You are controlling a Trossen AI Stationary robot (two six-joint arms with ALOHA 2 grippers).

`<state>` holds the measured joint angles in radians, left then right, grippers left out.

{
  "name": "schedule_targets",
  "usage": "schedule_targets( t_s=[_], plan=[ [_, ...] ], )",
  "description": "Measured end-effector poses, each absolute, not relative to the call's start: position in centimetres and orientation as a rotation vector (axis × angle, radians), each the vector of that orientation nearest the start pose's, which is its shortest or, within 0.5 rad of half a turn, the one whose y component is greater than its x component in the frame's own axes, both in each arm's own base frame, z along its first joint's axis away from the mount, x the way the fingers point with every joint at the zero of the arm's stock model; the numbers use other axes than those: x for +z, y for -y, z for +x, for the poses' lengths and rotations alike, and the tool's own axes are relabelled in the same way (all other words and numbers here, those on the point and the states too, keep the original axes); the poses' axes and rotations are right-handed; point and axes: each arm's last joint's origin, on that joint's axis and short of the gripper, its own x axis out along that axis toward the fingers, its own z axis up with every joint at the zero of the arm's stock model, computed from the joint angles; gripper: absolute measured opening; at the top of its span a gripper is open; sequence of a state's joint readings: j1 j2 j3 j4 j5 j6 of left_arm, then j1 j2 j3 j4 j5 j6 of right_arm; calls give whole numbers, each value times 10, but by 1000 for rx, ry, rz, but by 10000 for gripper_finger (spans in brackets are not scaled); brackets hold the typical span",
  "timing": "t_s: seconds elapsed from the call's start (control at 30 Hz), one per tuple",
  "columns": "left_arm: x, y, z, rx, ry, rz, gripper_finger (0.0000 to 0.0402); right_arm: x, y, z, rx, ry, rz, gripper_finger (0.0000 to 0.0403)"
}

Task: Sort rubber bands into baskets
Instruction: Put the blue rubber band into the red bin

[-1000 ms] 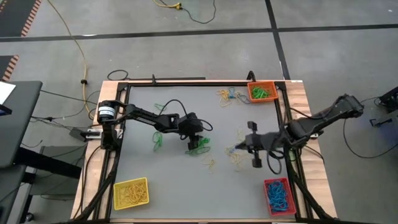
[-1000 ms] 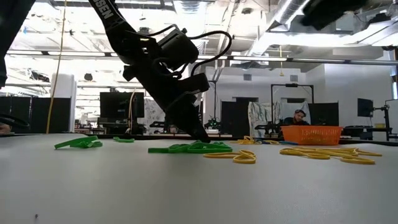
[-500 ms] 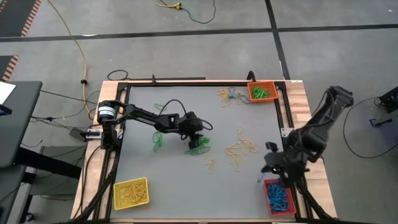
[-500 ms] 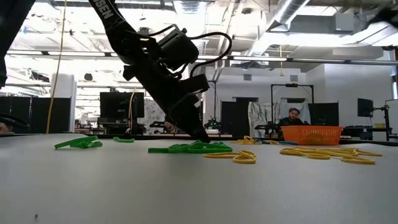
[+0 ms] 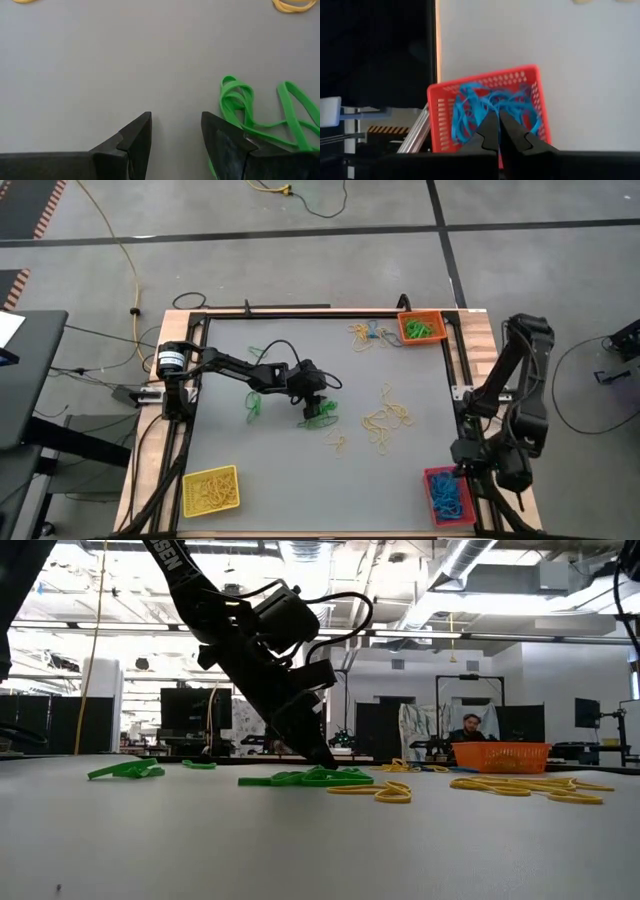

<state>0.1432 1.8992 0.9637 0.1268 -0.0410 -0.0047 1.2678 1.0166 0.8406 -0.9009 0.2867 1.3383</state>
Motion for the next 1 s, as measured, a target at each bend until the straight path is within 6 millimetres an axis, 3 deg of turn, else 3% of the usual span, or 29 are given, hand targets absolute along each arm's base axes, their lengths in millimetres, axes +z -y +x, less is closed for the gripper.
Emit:
schedule_targets(
  t_s=[0.23, 0.5, 0.77, 1.0],
  plan=[
    [122, -53, 362, 176, -809, -46, 163, 243, -190, 55, 135, -1244, 427, 24],
    [122, -53, 362, 176, -809, -46, 163, 221, -217, 67, 131, -1326, 444, 24],
    [122, -53, 362, 176, -809, -46, 163, 207, -222, 80, 54, -1350, 435, 25],
    [122, -53, 362, 176, -809, -46, 163, 200, -222, 87, 11, -1355, 421, 54]
  ],
)
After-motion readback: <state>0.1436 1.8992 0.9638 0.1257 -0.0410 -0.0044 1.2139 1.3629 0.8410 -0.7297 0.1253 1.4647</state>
